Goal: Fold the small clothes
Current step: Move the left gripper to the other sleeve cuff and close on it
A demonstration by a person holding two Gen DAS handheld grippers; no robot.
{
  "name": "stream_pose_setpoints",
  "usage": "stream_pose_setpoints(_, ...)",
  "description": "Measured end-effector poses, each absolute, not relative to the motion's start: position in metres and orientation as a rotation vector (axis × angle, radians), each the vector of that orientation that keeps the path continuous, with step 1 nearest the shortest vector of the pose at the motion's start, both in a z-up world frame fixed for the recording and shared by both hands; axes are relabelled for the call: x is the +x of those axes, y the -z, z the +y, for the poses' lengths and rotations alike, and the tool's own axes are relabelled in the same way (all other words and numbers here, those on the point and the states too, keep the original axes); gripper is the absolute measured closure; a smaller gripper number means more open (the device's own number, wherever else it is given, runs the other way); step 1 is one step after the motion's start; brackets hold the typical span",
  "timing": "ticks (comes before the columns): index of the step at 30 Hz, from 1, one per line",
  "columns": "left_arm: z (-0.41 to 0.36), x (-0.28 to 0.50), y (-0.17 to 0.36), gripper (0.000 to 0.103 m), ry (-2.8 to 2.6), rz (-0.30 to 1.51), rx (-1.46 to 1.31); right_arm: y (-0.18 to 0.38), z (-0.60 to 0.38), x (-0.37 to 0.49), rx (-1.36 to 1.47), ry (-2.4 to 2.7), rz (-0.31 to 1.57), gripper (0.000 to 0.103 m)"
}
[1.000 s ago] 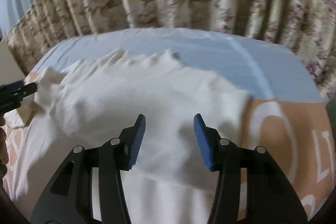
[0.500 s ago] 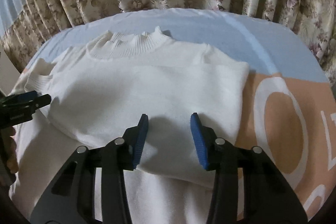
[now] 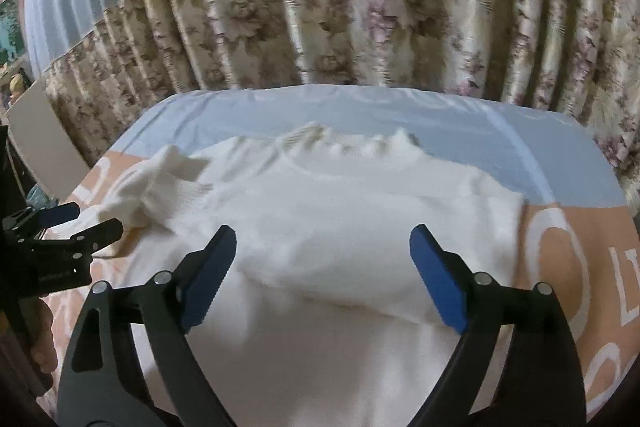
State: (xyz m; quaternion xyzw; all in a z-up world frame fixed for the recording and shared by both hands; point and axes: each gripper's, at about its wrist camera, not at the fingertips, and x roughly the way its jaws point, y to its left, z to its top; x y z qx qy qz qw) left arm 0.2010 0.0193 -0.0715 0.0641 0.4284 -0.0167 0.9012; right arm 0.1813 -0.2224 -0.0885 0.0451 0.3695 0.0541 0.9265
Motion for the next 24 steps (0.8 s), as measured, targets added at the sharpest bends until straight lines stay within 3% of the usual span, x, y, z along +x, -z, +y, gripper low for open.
stream_pose_setpoints(8,0.091,0.19,0.075,0.007,-0.008,0.934,0.06,0.073,-0.179,0.184,0.043,-0.078,0.729,0.006)
stream_pose_setpoints(24,0.224,0.195,0.111,0.01,-0.143,1.009,-0.078,0.085,-0.154,0.201,-0.053,-0.064,0.761,0.012)
